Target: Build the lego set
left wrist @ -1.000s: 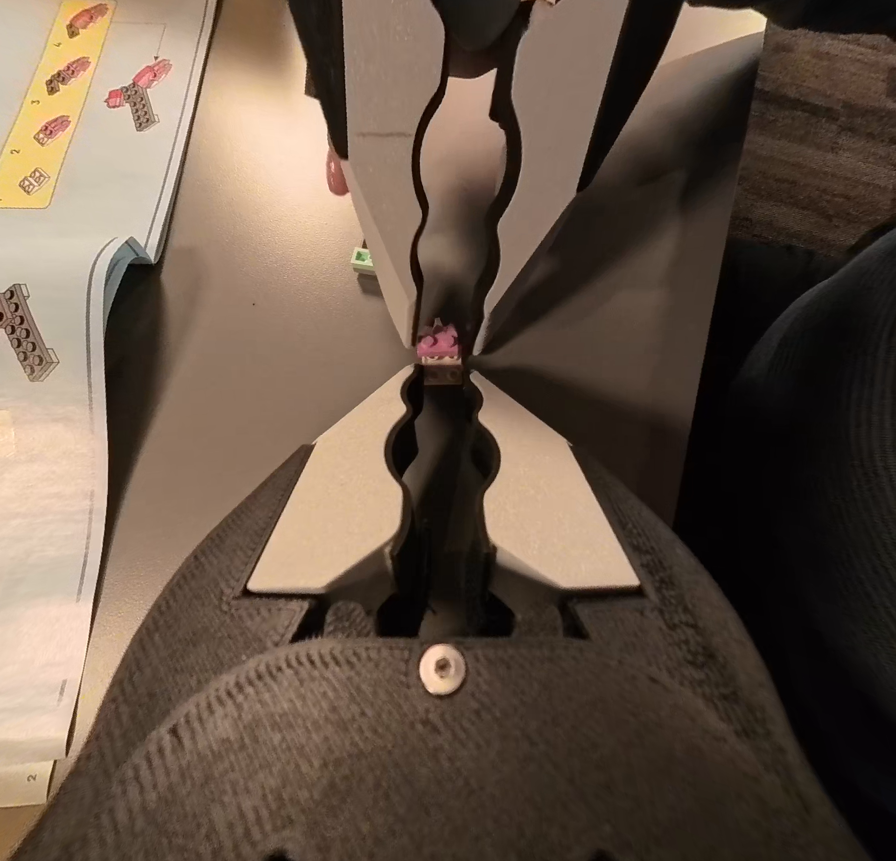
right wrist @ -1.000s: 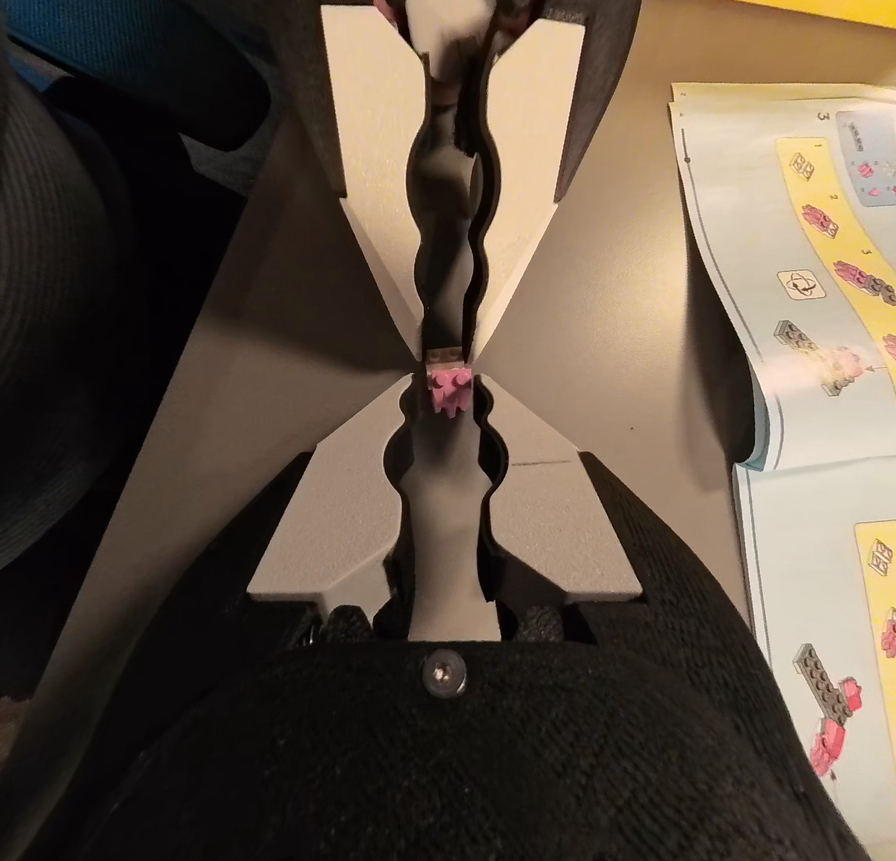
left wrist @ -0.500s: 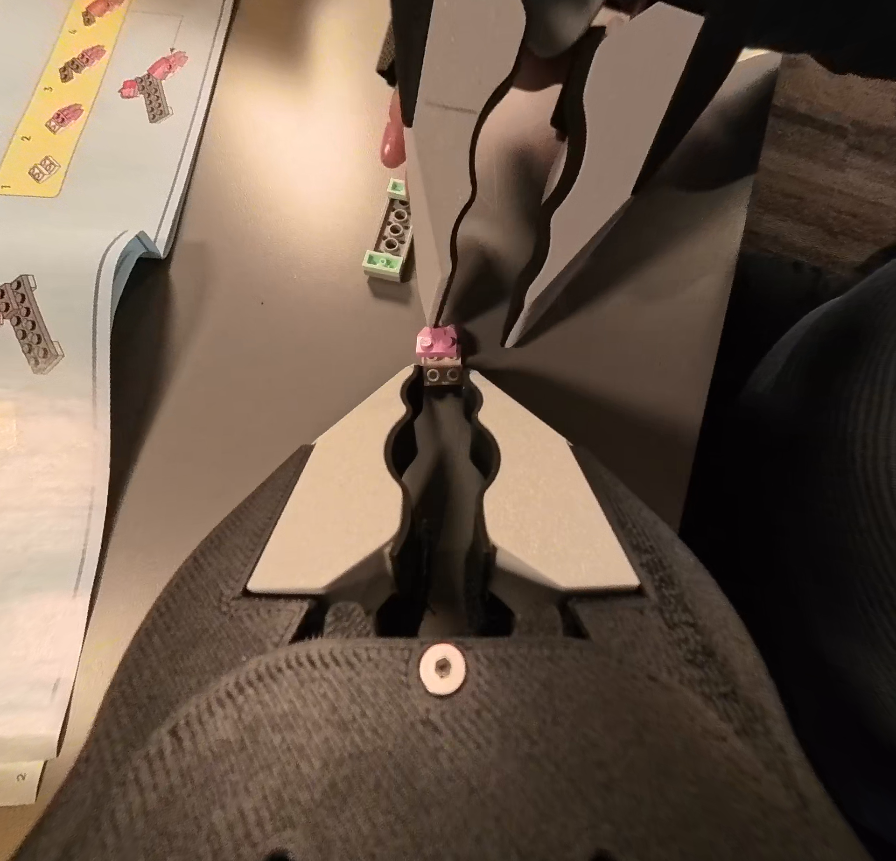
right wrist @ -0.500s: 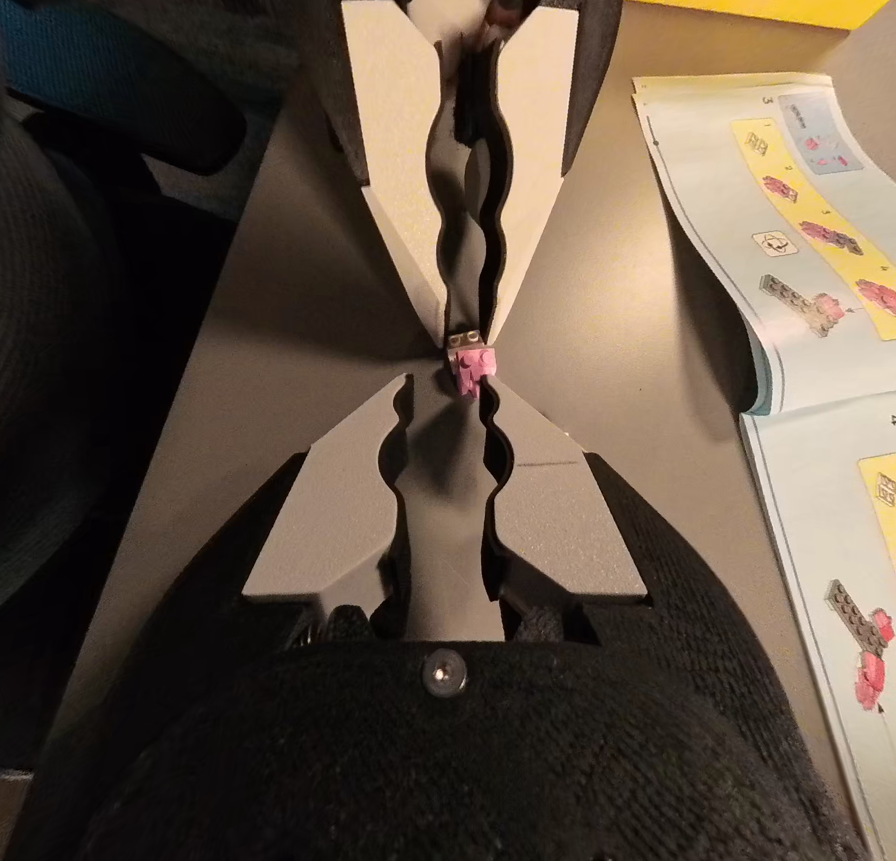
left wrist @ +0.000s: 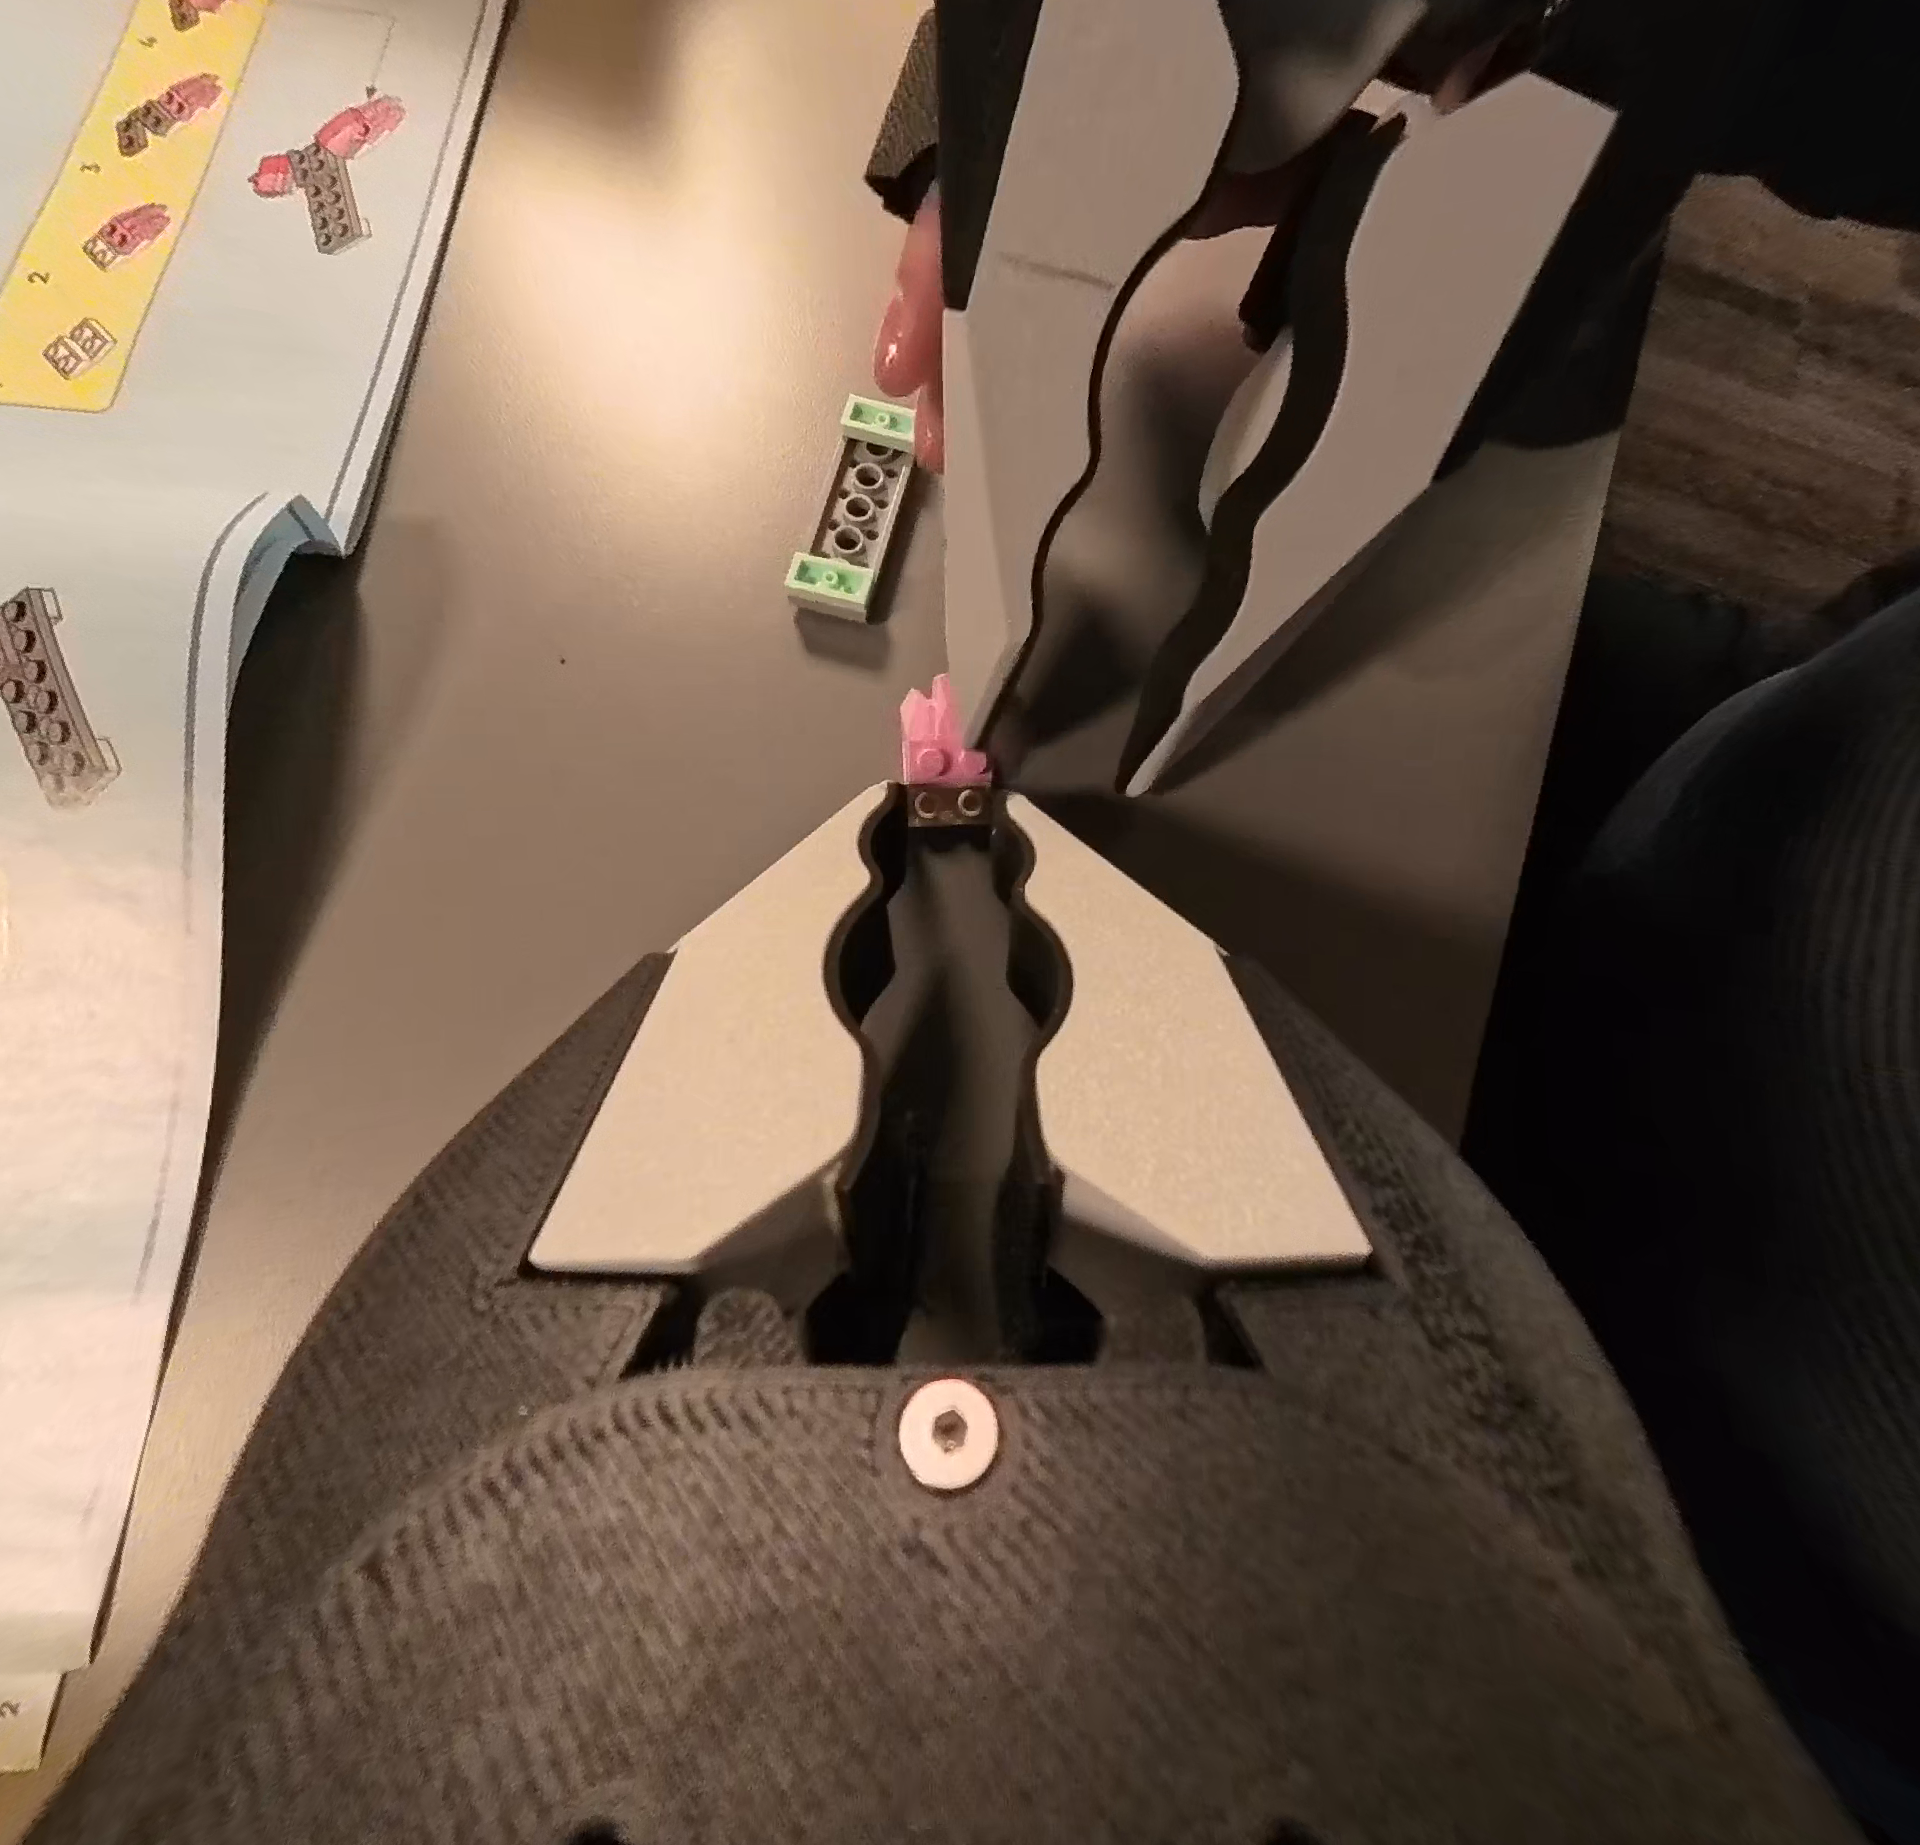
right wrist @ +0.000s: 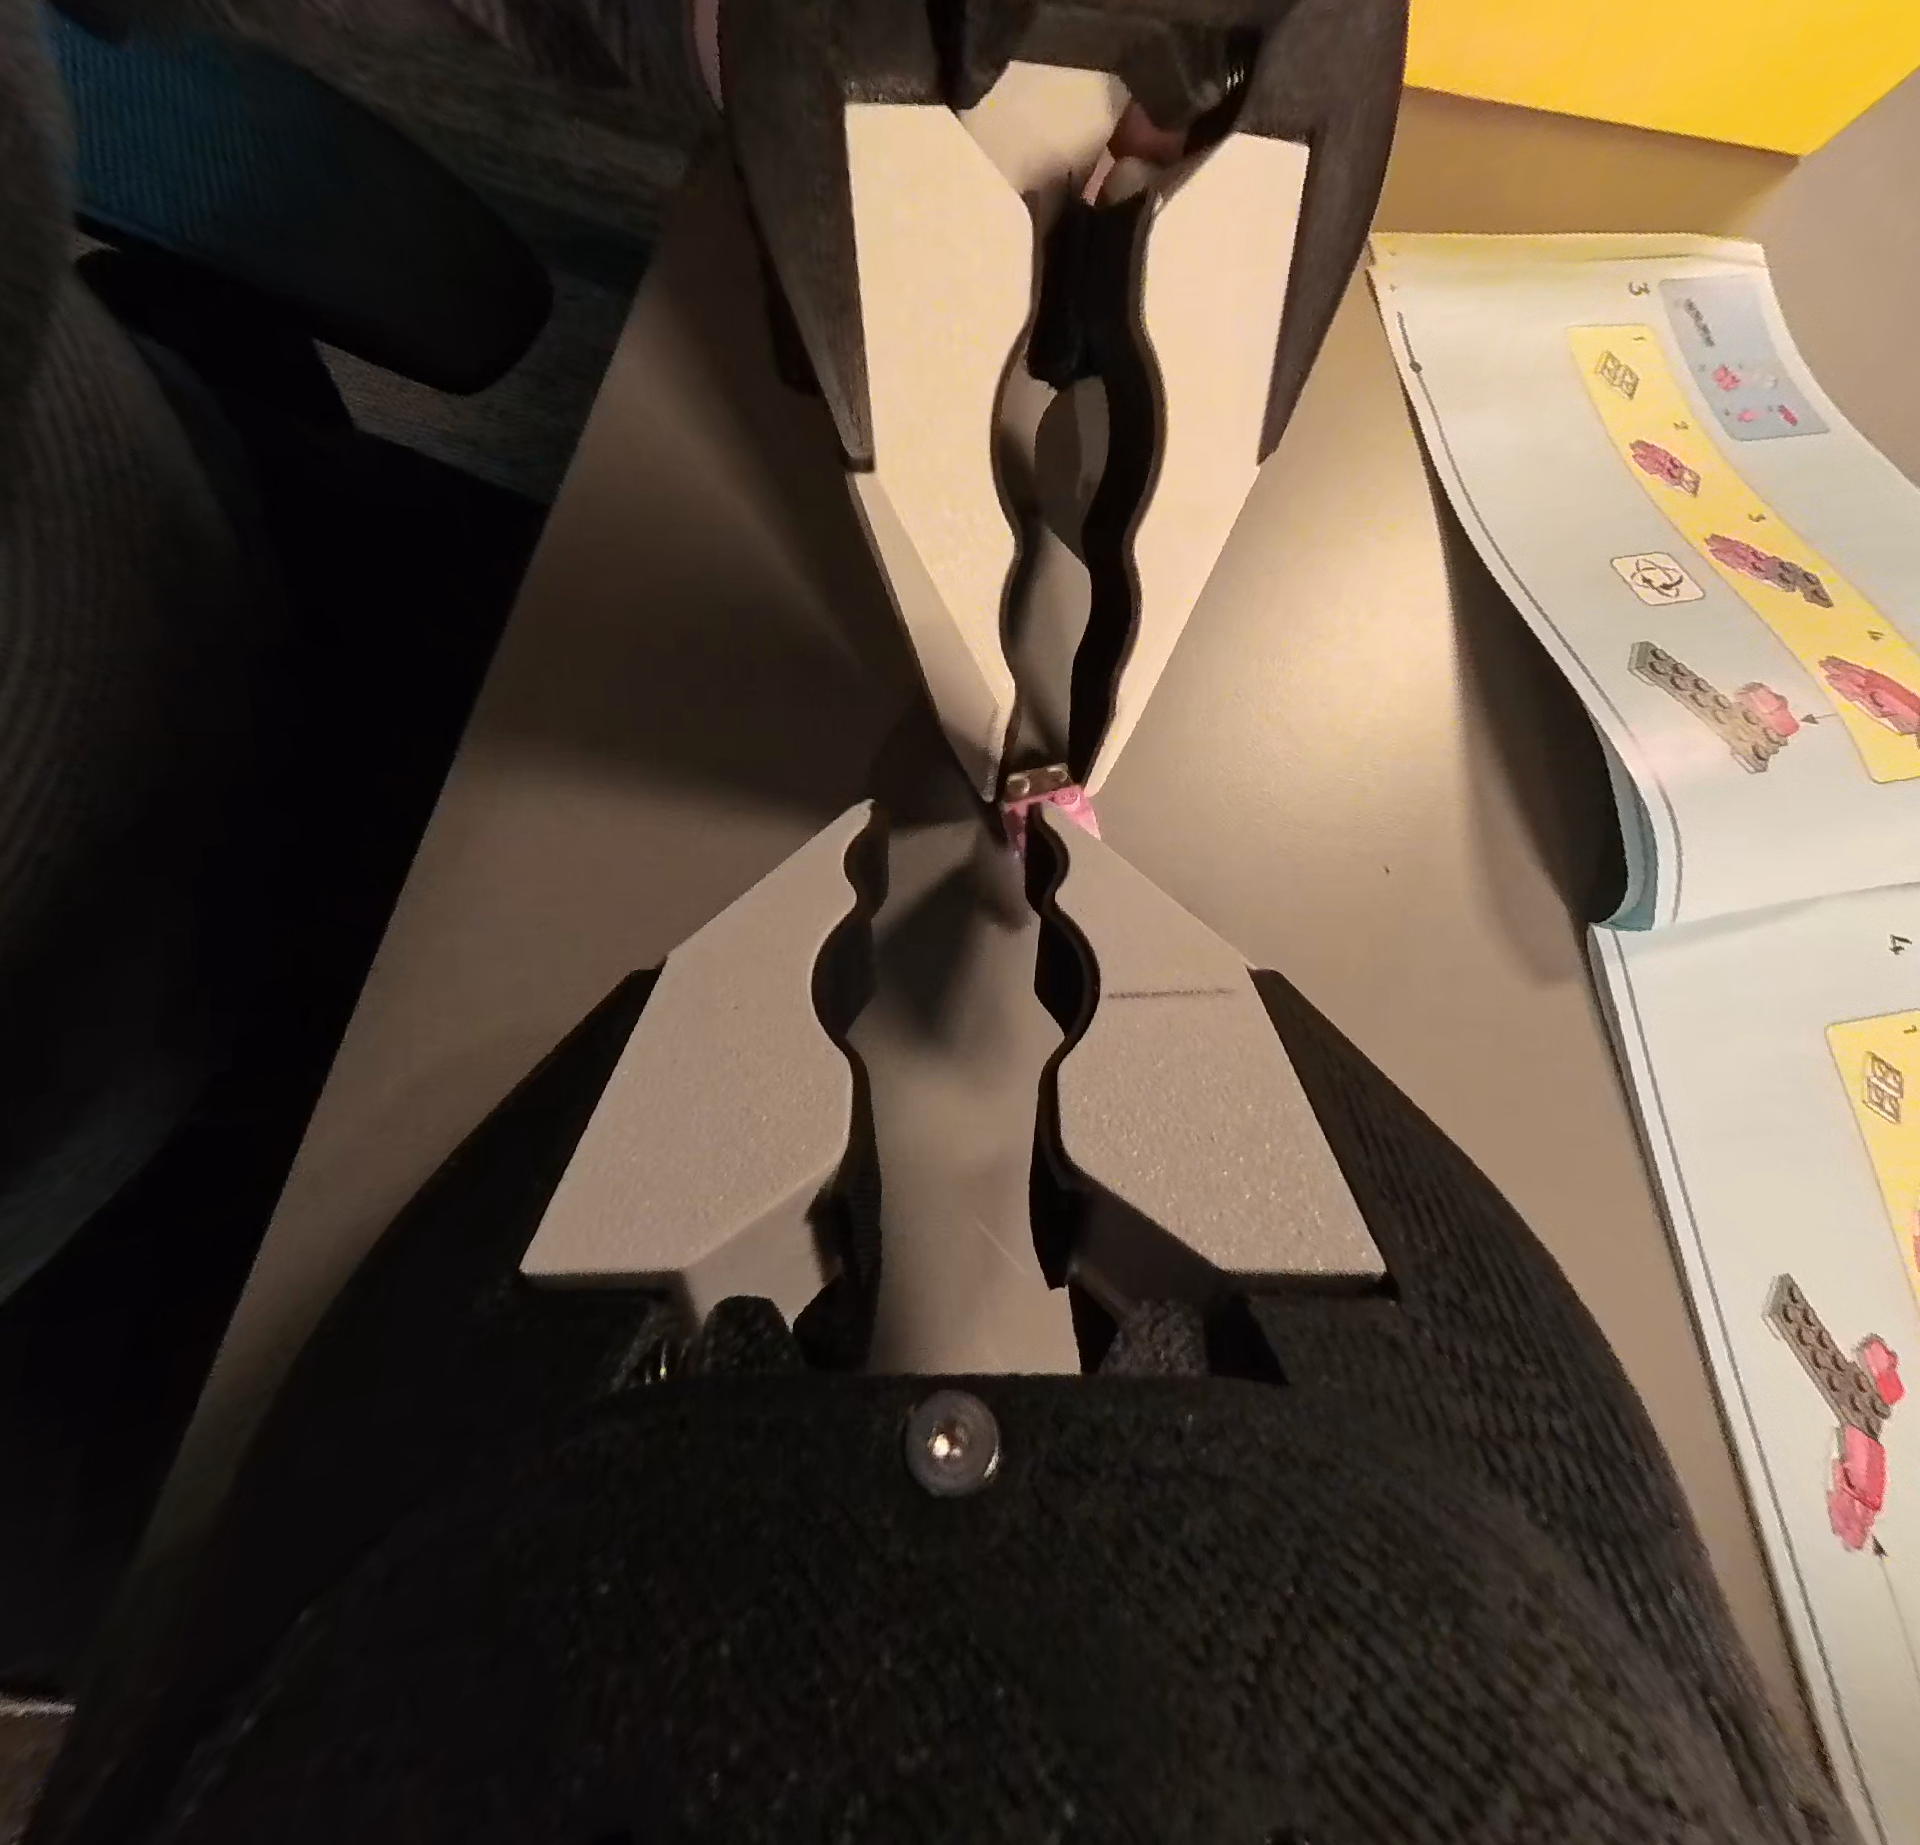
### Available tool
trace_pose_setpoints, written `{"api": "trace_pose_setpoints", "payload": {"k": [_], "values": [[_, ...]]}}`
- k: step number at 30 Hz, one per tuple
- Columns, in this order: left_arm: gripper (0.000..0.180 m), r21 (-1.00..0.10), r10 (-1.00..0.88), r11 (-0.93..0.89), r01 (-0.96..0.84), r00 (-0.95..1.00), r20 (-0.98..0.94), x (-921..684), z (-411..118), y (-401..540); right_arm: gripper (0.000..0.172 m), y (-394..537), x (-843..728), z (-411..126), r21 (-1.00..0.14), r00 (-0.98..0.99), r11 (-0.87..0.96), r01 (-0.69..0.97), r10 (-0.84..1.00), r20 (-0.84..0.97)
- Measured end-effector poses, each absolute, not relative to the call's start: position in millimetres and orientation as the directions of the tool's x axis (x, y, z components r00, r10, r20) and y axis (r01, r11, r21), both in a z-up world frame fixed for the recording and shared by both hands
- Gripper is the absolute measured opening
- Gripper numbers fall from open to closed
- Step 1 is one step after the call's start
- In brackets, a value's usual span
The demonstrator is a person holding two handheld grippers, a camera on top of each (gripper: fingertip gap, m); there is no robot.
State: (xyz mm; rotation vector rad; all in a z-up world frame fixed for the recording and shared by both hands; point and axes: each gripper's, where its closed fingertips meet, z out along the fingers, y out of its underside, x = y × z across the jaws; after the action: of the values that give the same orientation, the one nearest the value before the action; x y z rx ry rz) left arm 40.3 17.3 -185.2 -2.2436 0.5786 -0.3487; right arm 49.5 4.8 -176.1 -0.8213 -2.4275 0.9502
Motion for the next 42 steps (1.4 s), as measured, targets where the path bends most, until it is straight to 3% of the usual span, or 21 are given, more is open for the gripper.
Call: {"api": "trace_pose_setpoints", "payload": {"k": [13, 17, 20, 24, 28, 33, 37, 42], "values": [[0.015, -0.751, -0.500, -0.593, -0.291, 0.864, 0.059, 39, -185, 19, 0.025, 7, 49, -172, -0.720, -0.729, 0.598, 0.353, 0.658, 0.189], [0.015, -0.753, -0.476, -0.596, -0.278, 0.878, 0.053, 36, -184, 20, 0.030, 13, 44, -166, -0.723, -0.686, 0.620, 0.305, 0.670, 0.285], [0.014, -0.762, -0.446, -0.597, -0.250, 0.893, 0.057, 31, -182, 23, 0.035, 21, 39, -168, -0.624, -0.633, 0.745, 0.237, 0.605, 0.483], [0.014, -0.799, -0.401, -0.576, -0.173, 0.911, 0.092, 25, -172, 27, 0.040, 29, 29, -164, -0.341, -0.482, 0.936, 0.091, 0.341, 0.807], [0.015, -0.822, -0.393, -0.560, -0.103, 0.906, 0.155, 27, -163, 28, 0.039, 29, 21, -158, -0.120, -0.350, 0.992, 0.026, 0.121, 0.929], [0.014, -0.834, -0.389, -0.549, -0.059, 0.901, 0.192, 29, -156, 29, 0.028, 34, 15, -160, -0.037, -0.303, 0.999, 0.032, 0.045, 0.952], [0.014, -0.831, -0.380, -0.555, -0.025, 0.897, 0.227, 29, -154, 29, 0.009, 37, 11, -154, 0.003, -0.238, 0.999, 0.049, 0.009, 0.971], [0.014, -0.816, -0.352, -0.576, 0.035, 0.891, 0.286, 30, -156, 30, 0.006, 38, 11, -158, 0.037, -0.248, 0.998, 0.052, -0.023, 0.969]]}}
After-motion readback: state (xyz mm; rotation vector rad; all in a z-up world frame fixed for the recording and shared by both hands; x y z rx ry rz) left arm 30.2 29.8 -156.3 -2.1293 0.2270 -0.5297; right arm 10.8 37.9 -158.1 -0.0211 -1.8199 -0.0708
